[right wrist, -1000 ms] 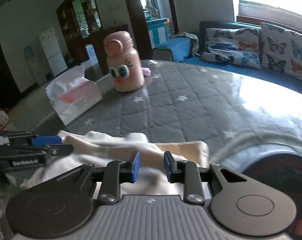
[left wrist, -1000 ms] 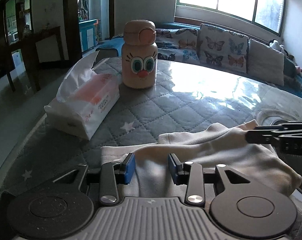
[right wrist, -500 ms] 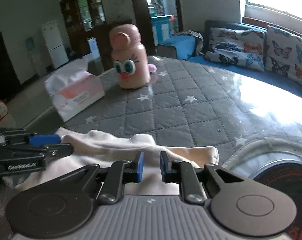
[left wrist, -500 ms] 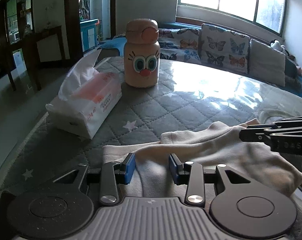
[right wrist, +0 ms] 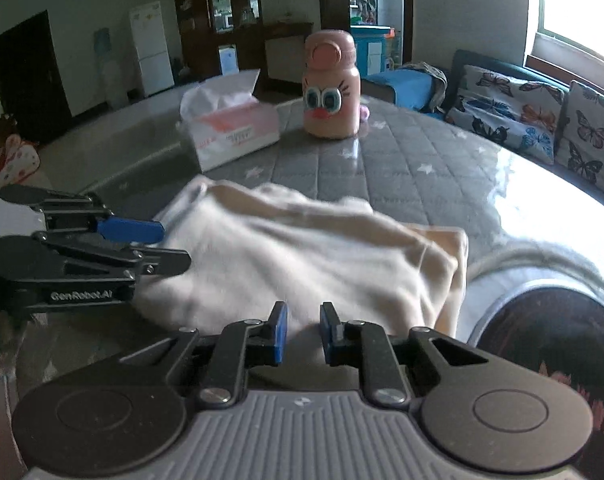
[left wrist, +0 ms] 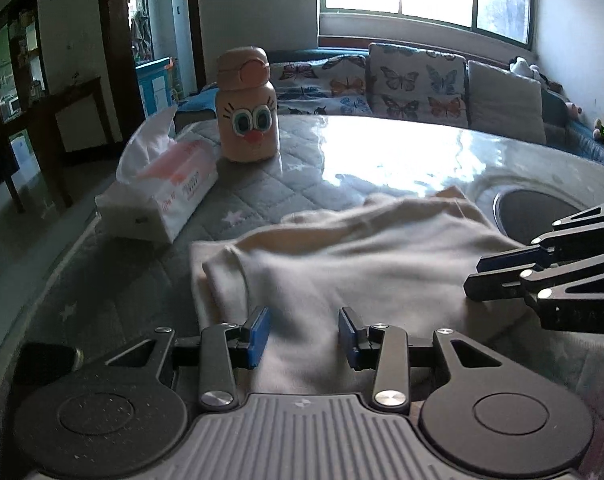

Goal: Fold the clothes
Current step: 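Lower the sweatshirt onto the quilted table and open both grippers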

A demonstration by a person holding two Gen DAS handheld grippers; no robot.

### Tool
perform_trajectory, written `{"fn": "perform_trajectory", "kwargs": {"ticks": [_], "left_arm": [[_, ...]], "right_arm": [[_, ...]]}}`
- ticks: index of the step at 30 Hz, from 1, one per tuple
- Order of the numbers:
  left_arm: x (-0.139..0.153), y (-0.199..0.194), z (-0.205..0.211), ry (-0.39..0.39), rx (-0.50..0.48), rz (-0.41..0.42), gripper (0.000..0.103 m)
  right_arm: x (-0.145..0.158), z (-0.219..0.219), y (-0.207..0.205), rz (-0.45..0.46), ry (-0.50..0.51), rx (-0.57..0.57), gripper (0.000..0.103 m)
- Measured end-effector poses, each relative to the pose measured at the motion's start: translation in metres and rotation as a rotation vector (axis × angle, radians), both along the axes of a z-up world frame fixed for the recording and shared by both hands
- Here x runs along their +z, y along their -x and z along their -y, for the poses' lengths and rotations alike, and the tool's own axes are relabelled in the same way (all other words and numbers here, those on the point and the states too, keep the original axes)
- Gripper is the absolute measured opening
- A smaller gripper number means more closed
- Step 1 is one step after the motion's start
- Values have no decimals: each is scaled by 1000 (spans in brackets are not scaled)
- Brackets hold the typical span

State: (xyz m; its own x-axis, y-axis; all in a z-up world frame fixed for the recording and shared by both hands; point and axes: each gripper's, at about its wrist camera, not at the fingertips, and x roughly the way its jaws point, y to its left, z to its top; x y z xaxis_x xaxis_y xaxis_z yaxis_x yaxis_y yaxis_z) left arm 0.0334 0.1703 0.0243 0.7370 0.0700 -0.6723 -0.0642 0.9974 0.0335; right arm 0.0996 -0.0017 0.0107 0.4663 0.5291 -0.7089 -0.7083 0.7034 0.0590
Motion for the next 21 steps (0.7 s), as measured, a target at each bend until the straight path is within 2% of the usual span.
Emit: {"fn": "perform_trajectory", "kwargs": {"ticks": [3, 11, 16, 21], "left_arm": [[-3, 2, 2, -11, -1, 1, 42], [8, 11, 1, 5, 2, 32, 45], [-4, 11, 3, -9, 3, 2, 46], [6, 19, 1, 7, 7, 28, 51]], "right_arm": [[-6, 2, 3, 4, -3, -12, 17], [4, 22, 7, 6, -48, -59, 17], [-5, 32, -2, -24, -49, -106, 17], [6, 34, 2, -4, -71, -101, 18]]}}
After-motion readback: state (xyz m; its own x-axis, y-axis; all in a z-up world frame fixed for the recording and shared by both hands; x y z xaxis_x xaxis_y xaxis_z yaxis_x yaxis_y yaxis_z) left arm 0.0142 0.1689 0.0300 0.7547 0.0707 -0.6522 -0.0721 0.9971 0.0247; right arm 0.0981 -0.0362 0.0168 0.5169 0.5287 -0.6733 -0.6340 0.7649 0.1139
